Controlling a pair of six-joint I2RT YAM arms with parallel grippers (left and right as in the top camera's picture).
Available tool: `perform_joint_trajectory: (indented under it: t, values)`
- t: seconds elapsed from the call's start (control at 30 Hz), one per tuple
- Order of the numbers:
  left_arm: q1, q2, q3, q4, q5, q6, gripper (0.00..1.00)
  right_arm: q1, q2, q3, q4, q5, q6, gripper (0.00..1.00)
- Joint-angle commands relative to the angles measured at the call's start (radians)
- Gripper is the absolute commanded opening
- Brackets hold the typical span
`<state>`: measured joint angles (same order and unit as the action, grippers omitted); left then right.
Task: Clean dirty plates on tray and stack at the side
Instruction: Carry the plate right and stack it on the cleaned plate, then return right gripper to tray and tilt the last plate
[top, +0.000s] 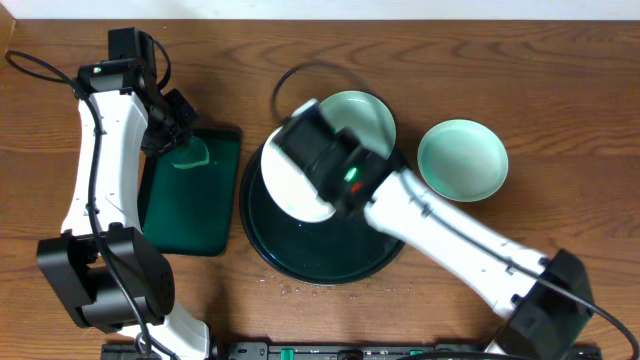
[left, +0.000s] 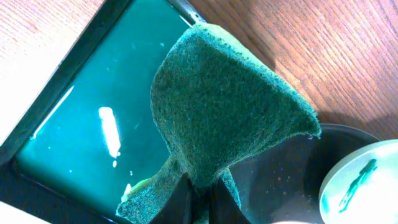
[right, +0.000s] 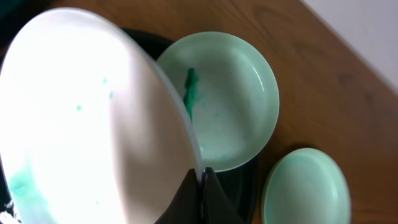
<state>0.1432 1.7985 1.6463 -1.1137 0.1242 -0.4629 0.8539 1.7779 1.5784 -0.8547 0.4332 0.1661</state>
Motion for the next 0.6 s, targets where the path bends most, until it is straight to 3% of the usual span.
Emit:
perform_joint_trajectory:
  t: [0.0,0.17,0.27,0.4,0.57]
  values:
    - [0.001,-0.012,-0.006,-0.001,-0.013,0.014,0.07,-0.238,-0.025,0.158,-0.076,-0.455,0.095,0.01]
    - [0.001,-0.012,-0.006,-0.008,-0.013,0.014,0.07,-0.694,-0.025,0.229,-0.252,-0.588,0.155,0.01]
    - [0.001,-0.012,-0.006,-0.006,-0.013,0.014,0.07,-0.975,-0.025,0.092,-0.227,-0.588,0.151,0.01]
    - [0.001,-0.012,-0.006,-0.006,-0.013,0.014,0.07,-1.072,-0.025,-0.098,-0.101,-0.541,0.151,0.01]
    - [0.001,-0.012,-0.006,-0.006,-0.013,0.014,0.07,-1.065,-0.025,-0.311,0.093,-0.521,0.124,0.01]
